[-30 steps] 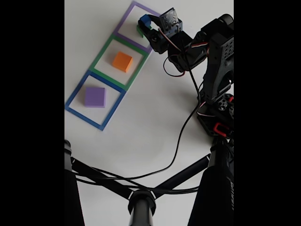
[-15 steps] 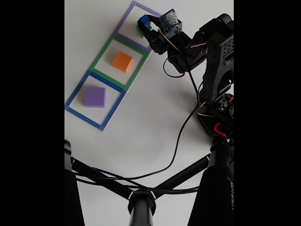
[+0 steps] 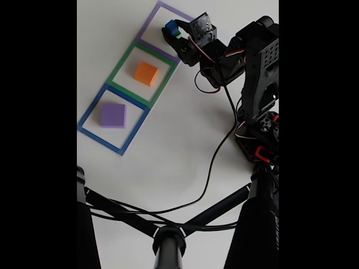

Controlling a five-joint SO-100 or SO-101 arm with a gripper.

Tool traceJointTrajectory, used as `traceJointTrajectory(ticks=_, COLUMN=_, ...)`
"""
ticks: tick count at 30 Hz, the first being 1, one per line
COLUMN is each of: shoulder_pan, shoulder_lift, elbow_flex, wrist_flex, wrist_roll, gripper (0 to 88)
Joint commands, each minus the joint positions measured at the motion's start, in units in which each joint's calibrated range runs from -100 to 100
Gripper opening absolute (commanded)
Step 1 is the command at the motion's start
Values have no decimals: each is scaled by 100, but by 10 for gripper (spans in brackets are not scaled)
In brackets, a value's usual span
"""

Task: Tower of hanoi

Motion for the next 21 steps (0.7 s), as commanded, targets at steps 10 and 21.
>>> traceJointTrajectory(ticks=10, shoulder_pan=-25, shoulder_lift=-1025, elbow_flex=280, wrist_flex=437, wrist_roll=0, gripper=213)
traceJointTrajectory(ticks=21, shoulder_pan=90, shoulder_lift=-4900, elbow_flex=226, wrist_flex=4955, wrist_roll=0, gripper=137)
